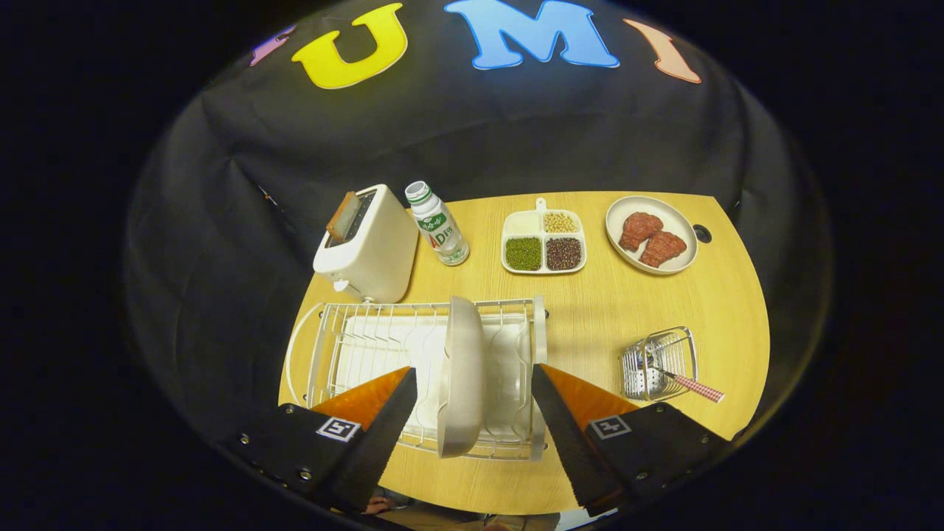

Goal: Take the plate from the dish rack, then take the spoon from the basket and place it into the plate.

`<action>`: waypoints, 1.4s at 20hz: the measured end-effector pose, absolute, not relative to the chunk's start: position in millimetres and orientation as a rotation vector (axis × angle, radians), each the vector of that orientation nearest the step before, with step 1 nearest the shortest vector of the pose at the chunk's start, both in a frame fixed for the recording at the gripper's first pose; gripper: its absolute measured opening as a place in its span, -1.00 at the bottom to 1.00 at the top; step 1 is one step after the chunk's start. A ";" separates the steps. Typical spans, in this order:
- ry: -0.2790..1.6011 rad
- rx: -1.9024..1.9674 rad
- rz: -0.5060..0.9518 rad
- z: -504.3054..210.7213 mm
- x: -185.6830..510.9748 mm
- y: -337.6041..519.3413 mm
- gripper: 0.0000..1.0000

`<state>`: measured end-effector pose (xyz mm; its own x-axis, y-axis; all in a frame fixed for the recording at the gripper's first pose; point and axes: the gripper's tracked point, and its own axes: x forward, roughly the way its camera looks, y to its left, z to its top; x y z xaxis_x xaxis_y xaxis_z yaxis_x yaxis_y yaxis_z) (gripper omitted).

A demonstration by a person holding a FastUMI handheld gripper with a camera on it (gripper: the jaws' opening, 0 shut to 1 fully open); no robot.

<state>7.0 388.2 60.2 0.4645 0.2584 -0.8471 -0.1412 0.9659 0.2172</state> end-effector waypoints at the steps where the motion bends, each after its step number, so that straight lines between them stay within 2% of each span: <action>1: 1.080 0.117 0.234 53.5 7.9 388.9 0.94; 11: 1.149 -0.051 0.089 -14.0 14.5 396.8 0.94; 14: 1.195 -0.069 0.065 -36.8 8.4 402.3 0.06; 15: 1.213 -0.084 0.059 -36.8 5.3 403.3 -0.13; 16: 1.202 -0.068 0.053 -32.7 6.0 411.2 -0.13; 17: 1.201 -0.088 0.048 -32.5 8.0 412.4 -0.29; 25: 1.107 -0.246 -0.087 -3.7 9.8 412.6 -0.28; 28: 1.077 -0.263 -0.081 8.6 7.5 411.7 -0.28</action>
